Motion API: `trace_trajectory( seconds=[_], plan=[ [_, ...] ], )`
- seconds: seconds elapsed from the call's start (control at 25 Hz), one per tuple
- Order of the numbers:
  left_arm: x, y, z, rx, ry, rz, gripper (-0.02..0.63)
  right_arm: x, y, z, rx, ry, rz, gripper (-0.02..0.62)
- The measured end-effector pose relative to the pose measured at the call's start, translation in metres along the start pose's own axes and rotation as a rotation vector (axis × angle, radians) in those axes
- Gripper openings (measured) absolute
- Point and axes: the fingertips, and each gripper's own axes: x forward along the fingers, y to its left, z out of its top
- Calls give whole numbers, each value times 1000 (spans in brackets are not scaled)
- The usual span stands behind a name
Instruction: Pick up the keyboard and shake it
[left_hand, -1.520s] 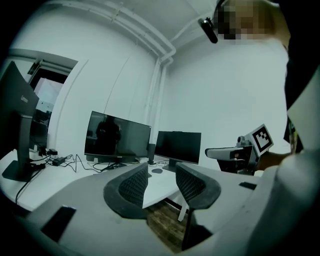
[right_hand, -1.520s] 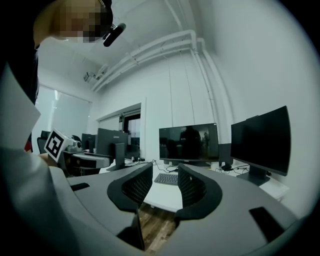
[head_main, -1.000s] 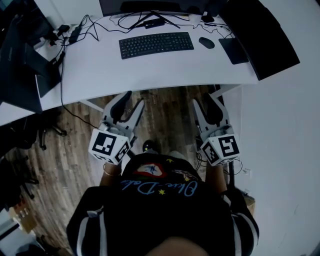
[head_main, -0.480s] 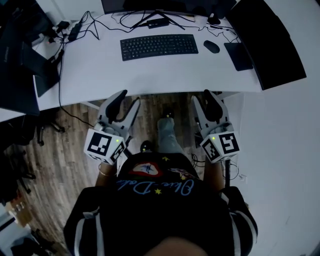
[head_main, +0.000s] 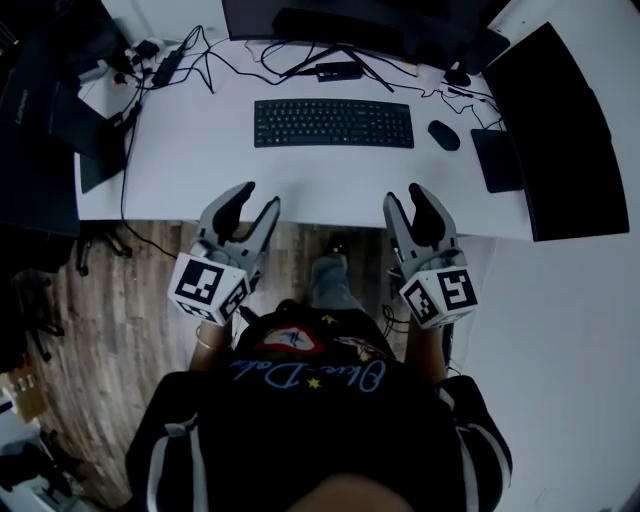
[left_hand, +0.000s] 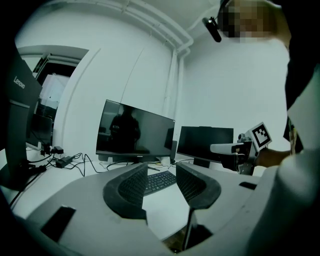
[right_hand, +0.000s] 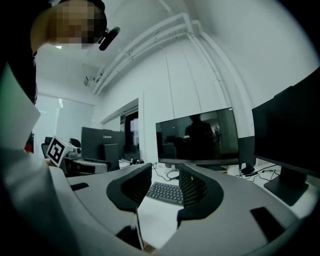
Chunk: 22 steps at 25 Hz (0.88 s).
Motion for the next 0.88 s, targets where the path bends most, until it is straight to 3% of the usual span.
trace_trajectory(
  seconds=[0.48, 0.88],
  plan=[
    [61, 38, -4, -28, 39, 145, 156, 72, -57, -5, -4, 42, 135, 155],
    [105, 77, -14, -31, 74, 247, 164, 111, -100, -8, 84, 57, 232, 155]
  ],
)
